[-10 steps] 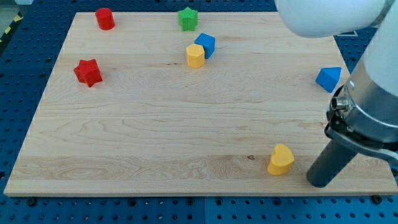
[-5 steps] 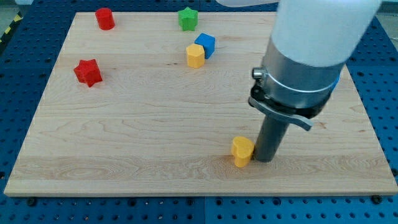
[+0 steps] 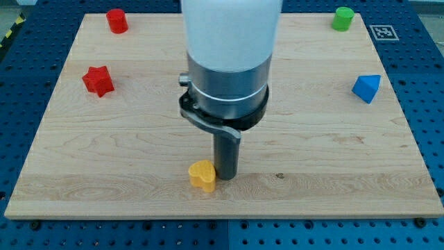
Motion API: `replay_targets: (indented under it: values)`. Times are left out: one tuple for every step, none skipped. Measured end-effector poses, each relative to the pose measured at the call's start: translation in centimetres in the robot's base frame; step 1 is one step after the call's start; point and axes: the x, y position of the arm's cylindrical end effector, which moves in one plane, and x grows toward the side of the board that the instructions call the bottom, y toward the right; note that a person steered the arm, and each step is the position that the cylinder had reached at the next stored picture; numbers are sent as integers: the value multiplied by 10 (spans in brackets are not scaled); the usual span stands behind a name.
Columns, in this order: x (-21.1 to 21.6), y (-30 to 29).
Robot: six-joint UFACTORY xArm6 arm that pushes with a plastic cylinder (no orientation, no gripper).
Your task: Push the yellow heart towards bottom left
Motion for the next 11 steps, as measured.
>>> replay_targets:
  values:
    - [15,0]
    - [24,0]
    - [24,-3]
    - [23,-28]
    - [18,-57]
    - [12,-81]
    - [12,-82]
    - [-16,-81]
    - [-35,-86]
    - [-35,-95]
    - [-35,-113]
